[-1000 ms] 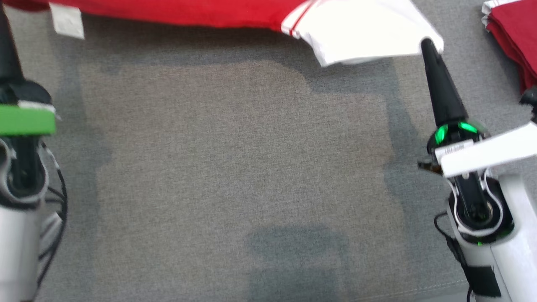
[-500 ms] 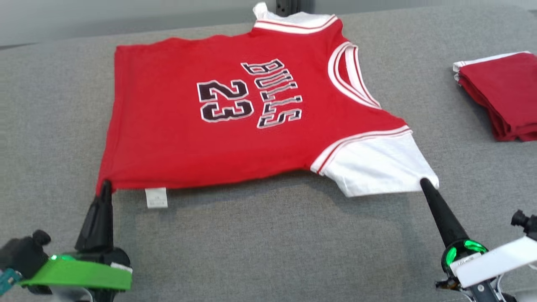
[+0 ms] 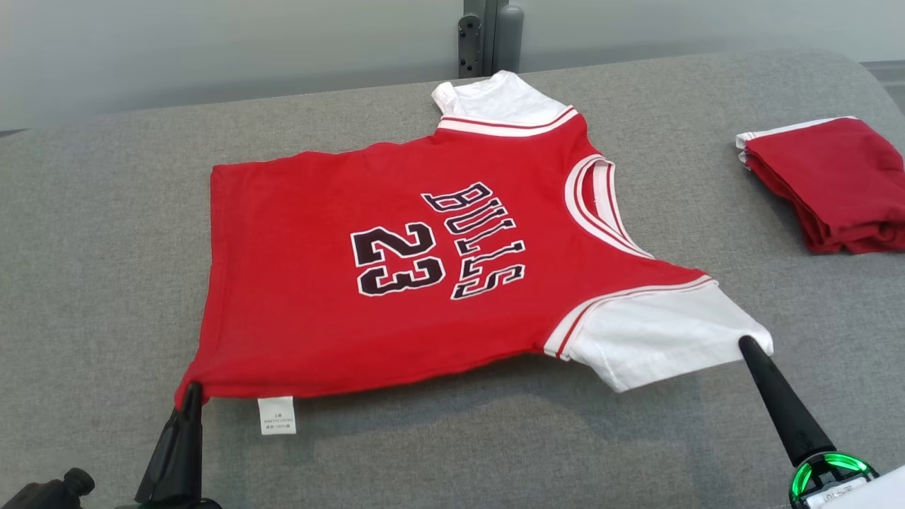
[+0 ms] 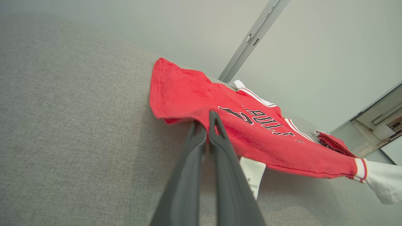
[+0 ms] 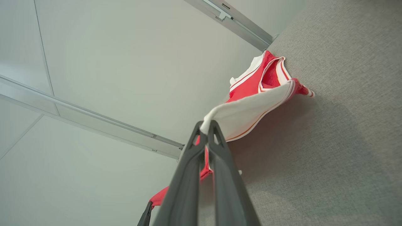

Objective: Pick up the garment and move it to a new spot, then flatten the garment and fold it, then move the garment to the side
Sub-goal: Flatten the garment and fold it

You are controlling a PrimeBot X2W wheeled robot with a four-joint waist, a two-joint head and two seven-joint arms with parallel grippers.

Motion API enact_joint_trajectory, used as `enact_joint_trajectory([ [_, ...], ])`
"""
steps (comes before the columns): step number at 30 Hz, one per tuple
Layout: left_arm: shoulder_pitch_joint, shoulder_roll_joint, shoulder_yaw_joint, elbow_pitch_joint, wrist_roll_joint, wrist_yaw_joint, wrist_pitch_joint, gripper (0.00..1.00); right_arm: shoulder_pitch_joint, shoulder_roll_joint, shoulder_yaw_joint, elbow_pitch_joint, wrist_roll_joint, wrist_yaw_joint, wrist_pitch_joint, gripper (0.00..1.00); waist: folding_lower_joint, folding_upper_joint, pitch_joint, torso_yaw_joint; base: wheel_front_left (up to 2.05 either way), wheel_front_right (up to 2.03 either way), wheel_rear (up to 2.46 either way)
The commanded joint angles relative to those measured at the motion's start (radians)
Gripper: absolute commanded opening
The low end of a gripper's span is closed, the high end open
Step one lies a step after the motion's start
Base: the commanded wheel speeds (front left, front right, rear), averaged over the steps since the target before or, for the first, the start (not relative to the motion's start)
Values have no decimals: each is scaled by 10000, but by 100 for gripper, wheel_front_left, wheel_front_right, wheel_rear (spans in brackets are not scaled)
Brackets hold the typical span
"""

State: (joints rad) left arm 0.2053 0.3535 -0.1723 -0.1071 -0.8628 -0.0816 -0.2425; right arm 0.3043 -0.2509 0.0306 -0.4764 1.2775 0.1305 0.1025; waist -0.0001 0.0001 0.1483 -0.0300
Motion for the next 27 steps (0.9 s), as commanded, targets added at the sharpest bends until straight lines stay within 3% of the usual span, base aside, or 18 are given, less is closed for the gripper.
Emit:
enact_joint_trajectory([
  [1,163,-11,-33,-74,-73,60,63,0,108,-23,83,132,-71,4,52,0,1,-1,-4,17,0,0,0],
  [15,-886,-1065,-215,1578,-1314,-229,118,0,-1430,564,569,3020,-1081,4,-188,0,1,-1,-13,260,0,0,0],
  [20,-1832,-1359,-123,2325,-1790,-325,163,0,-2623,768,617,3716,-1359,3,-407,0,1,-1,177,392,0,0,0],
  [27,-3740,-1491,-111,3794,-1625,-240,168,0,-4793,985,461,5205,-1918,3,-691,0,1,-1,817,515,0,0,0],
])
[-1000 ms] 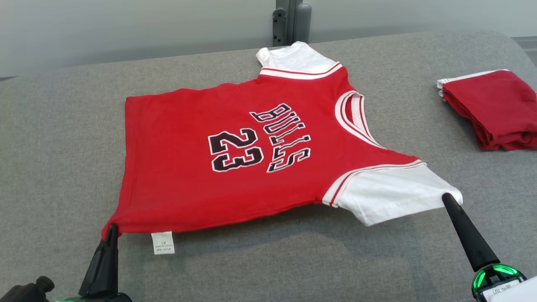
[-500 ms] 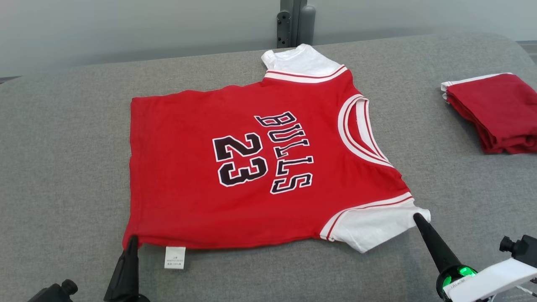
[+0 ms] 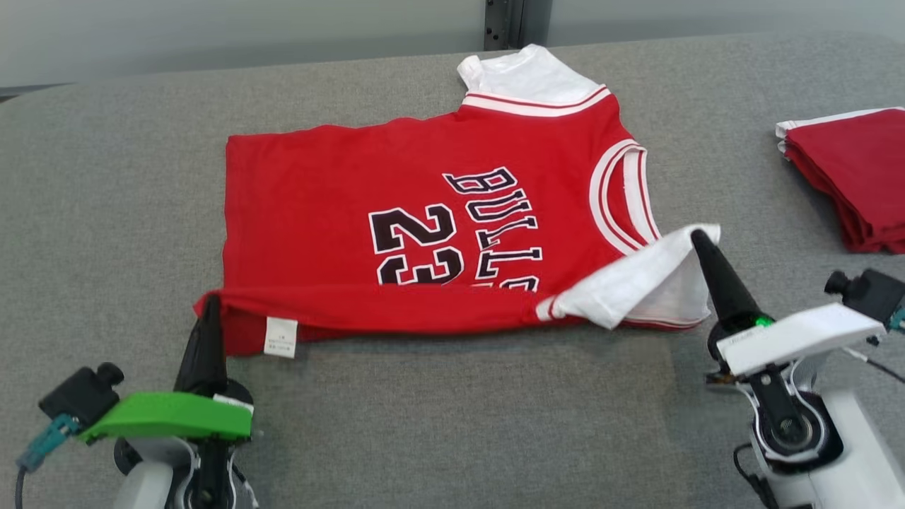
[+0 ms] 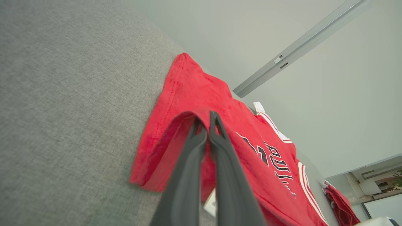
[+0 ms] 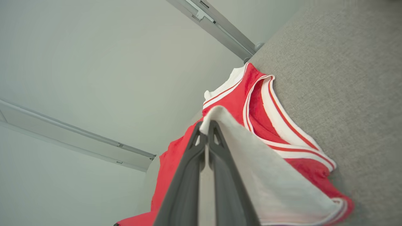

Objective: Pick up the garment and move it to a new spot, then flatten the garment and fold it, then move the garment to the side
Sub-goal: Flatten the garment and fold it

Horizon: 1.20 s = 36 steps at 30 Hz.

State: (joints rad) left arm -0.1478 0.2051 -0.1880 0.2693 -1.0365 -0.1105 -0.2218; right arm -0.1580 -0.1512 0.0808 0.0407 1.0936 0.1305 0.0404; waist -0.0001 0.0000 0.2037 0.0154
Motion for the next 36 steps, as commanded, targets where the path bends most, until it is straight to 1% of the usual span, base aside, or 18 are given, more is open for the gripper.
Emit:
enact_joint_trajectory([
  [1,-528,-53,48,282,155,58,-56,0,-472,-1,-61,312,-220,3,-87,0,1,0,398,82,0,0,0],
  [5,-1682,-165,62,1414,310,141,-134,0,-1788,149,-81,1443,-650,3,-176,0,1,0,844,102,0,0,0],
  [9,-2513,-241,-56,2318,505,67,-183,0,-2871,265,149,2401,-1038,3,-90,0,1,0,1165,84,0,0,0],
  [15,-3194,-320,-269,3062,681,-95,-268,0,-4025,352,300,3745,-1535,3,-209,0,1,0,1392,125,0,0,0],
  [16,-3257,-322,-304,3128,717,-111,-274,8,-4142,370,314,3904,-1572,3,-264,0,1,0,1404,134,0,0,0],
  [17,-3309,-348,-336,3201,764,-123,-296,27,-4261,393,292,4128,-1585,3,-309,0,1,0,1410,144,0,0,0],
  [18,-3352,-373,-405,3254,819,-127,-316,53,-4385,436,279,4293,-1571,3,-379,0,1,0,1412,154,0,0,0],
  [19,-3393,-371,-448,3267,863,-138,-336,100,-4510,491,332,4351,-1500,3,-434,44,1,0,1412,164,0,0,0],
  [20,-3410,-373,-471,3254,859,-144,-361,100,-4630,529,355,4337,-1436,3,-592,100,1,0,1408,176,0,0,0],
  [25,-3035,-318,-334,2775,981,-195,-419,100,-4725,487,483,4168,-1106,3,-1269,100,1,0,1296,193,0,0,0],
  [27,-2739,-275,-268,2514,1051,-203,-437,100,-4616,353,552,4073,-1140,3,-1534,100,1,0,1210,192,0,0,0],
  [29,-2398,-297,-179,2193,1062,-202,-427,100,-4420,94,682,3943,-1419,3,-1877,100,1,0,1092,196,0,0,0],
  [33,-1514,-244,-3,1645,995,98,-431,100,-3917,-354,889,3615,-2206,3,-2454,100,1,0,862,176,0,0,0],
  [36,-841,-174,72,1301,846,428,-224,100,-3317,-583,883,3298,-2861,3,-2680,100,1,0,683,159,0,0,0],
])
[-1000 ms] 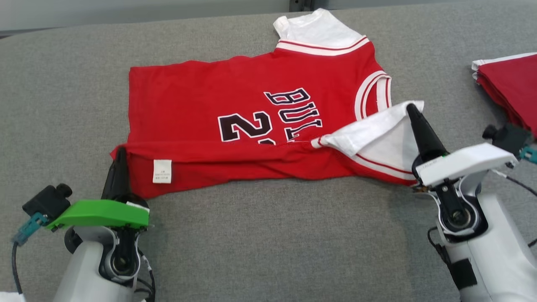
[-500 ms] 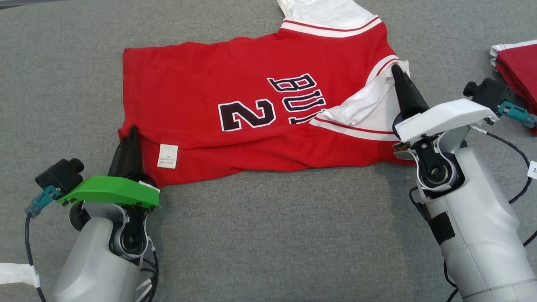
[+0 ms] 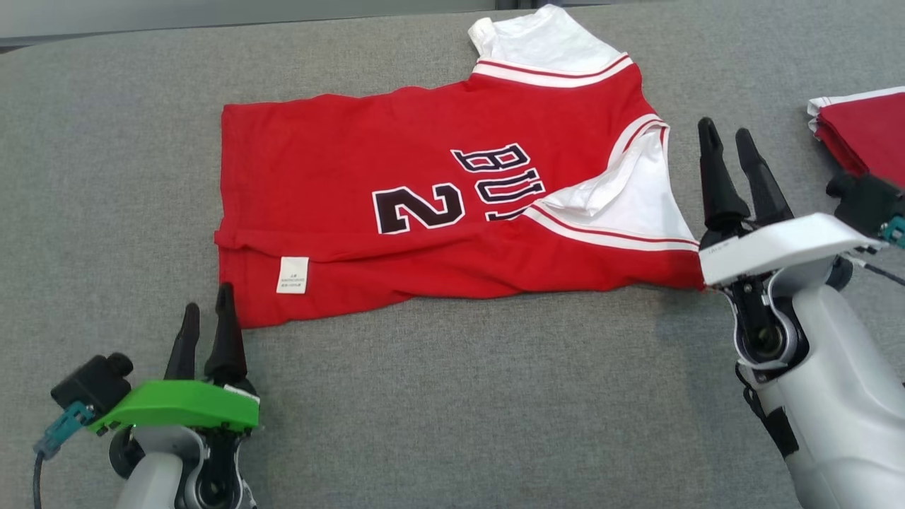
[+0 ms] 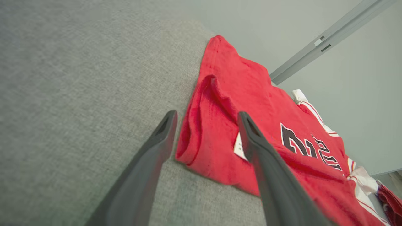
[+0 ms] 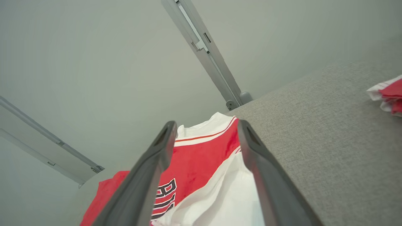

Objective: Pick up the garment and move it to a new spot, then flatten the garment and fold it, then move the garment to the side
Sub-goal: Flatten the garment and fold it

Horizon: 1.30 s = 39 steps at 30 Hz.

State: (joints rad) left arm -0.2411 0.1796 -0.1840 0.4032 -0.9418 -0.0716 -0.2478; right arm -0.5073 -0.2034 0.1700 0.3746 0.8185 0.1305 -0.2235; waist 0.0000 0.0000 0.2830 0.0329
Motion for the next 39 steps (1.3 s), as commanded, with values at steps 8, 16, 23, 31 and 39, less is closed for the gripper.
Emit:
enact_joint_trajectory([
  [8,878,98,-36,-323,-482,711,1069,100,1813,244,-241,-892,-1732,3,-243,100,0,0,-372,-220,0,0,0],
  [16,549,142,154,-13,-789,1004,1386,100,2430,769,-326,-1476,-2543,3,173,100,0,0,-151,-738,0,0,0],
  [23,244,80,265,300,-743,872,1015,0,2602,1022,-852,-950,-3328,3,845,100,0,0,-48,-851,0,0,0],
  [31,322,301,359,-193,-400,753,445,0,2419,1386,-1116,104,-3812,3,1402,100,0,0,-131,-434,0,0,0],
  [39,547,469,357,-616,-333,890,481,0,1762,1499,-1284,1668,-3746,1,1451,62,0,0,-236,-101,0,0,0],
])
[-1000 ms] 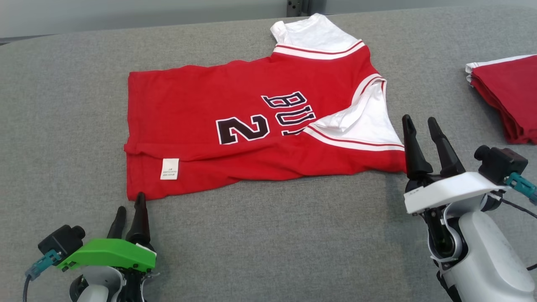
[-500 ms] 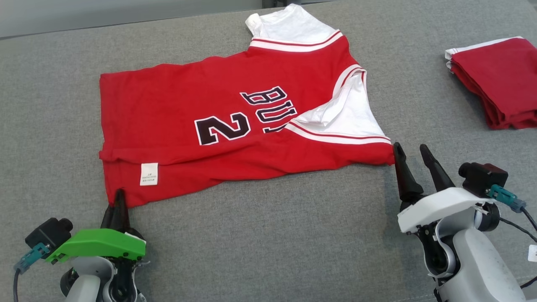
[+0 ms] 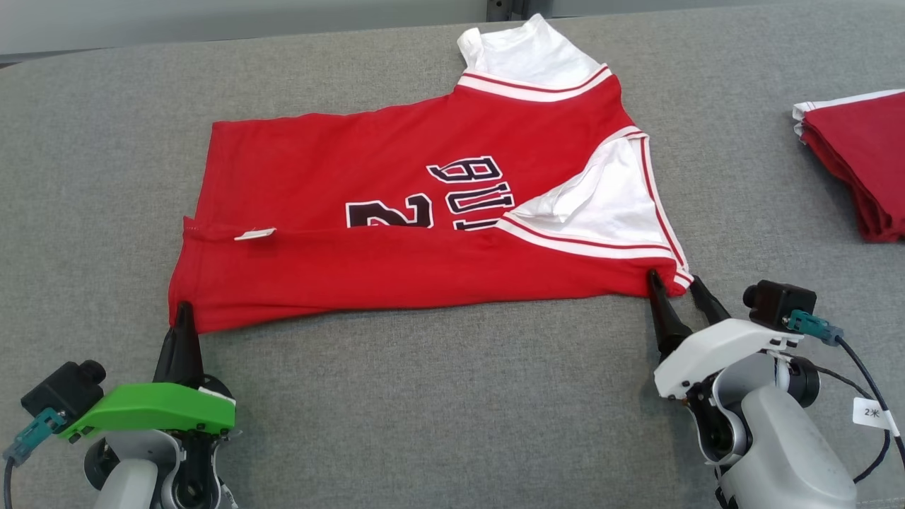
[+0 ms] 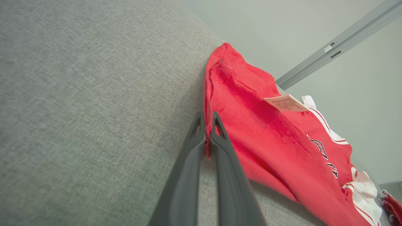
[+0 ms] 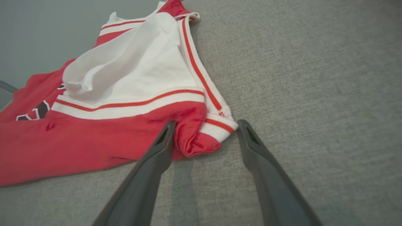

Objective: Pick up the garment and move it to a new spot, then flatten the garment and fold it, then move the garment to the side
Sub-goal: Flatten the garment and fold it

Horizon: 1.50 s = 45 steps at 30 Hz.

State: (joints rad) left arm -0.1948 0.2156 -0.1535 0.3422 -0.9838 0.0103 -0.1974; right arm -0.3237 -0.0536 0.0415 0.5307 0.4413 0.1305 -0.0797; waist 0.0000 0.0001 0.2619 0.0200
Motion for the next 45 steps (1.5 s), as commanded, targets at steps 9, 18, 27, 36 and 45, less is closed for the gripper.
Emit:
enact_joint_trajectory([
  [9,173,188,-39,-70,166,-107,-85,0,-442,-215,74,233,568,1,-179,0,0,-1,-310,22,0,0,0],
  [18,1303,372,-317,-1106,251,-281,22,0,1230,-856,-669,-1977,1587,-8,841,0,0,-1,-607,-61,0,0,0],
  [27,3272,514,-699,-2252,176,353,622,0,3973,-467,-1811,-4618,1434,-8,2203,0,0,-1,-671,-221,0,0,0],
  [36,3487,772,-645,-2014,593,972,579,100,4543,-76,-1910,-5058,1157,1,2546,100,0,-1,-758,-528,0,0,0],
  [45,2282,1829,-410,-2229,1372,1394,783,100,3945,-281,-1756,-5499,691,1,2194,100,0,-1,-833,-942,0,0,0],
])
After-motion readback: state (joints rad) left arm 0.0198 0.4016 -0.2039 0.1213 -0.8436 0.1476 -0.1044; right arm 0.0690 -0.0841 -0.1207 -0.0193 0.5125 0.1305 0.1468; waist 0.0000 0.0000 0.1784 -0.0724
